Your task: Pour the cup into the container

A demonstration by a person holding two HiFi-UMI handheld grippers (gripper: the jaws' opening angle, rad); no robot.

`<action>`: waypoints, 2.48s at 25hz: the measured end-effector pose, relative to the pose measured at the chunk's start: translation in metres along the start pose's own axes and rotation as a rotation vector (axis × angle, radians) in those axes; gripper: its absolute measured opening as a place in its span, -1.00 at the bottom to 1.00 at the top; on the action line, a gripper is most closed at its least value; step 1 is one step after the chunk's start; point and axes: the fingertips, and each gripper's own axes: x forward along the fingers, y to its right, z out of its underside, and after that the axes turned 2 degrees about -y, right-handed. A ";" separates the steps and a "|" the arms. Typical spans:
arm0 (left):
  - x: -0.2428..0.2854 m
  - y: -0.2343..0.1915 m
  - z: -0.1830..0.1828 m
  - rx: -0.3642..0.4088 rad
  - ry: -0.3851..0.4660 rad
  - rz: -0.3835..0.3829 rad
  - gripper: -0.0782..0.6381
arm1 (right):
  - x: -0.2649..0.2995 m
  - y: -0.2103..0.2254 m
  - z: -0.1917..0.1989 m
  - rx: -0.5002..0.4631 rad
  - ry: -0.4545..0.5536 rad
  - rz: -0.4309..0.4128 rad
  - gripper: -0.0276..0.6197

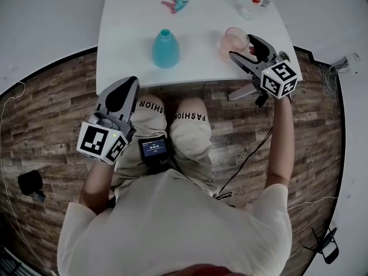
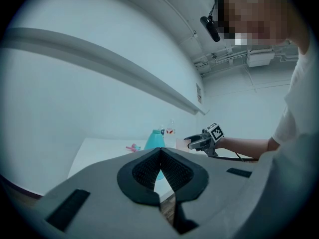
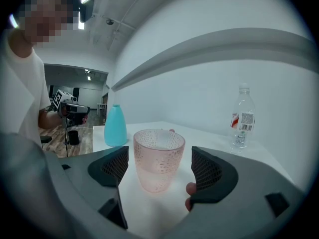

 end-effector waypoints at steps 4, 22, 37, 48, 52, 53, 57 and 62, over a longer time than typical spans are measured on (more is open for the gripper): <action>0.002 -0.001 -0.005 0.003 0.008 0.006 -0.75 | 0.000 0.000 -0.002 -0.020 -0.030 -0.016 0.26; -0.013 -0.007 -0.011 0.002 0.031 -0.002 -0.75 | 0.002 0.002 0.004 -0.039 -0.097 -0.038 0.26; -0.014 -0.003 -0.003 -0.005 0.011 -0.001 -0.75 | 0.008 0.002 0.002 -0.030 -0.078 -0.063 0.26; -0.014 -0.002 0.001 -0.003 0.008 0.008 -0.75 | 0.015 -0.001 0.008 -0.058 -0.080 -0.046 0.26; -0.014 -0.003 0.003 -0.011 0.003 0.003 -0.75 | 0.016 0.001 0.007 -0.070 -0.083 -0.024 0.26; -0.014 -0.003 0.003 -0.013 0.004 0.004 -0.75 | 0.017 0.002 0.007 -0.073 -0.085 -0.018 0.26; -0.017 -0.003 0.004 -0.026 0.001 0.008 -0.75 | 0.021 0.001 0.010 -0.073 -0.092 -0.008 0.26; -0.016 -0.004 0.000 -0.025 0.003 -0.004 -0.75 | 0.024 0.004 0.011 -0.081 -0.102 0.006 0.26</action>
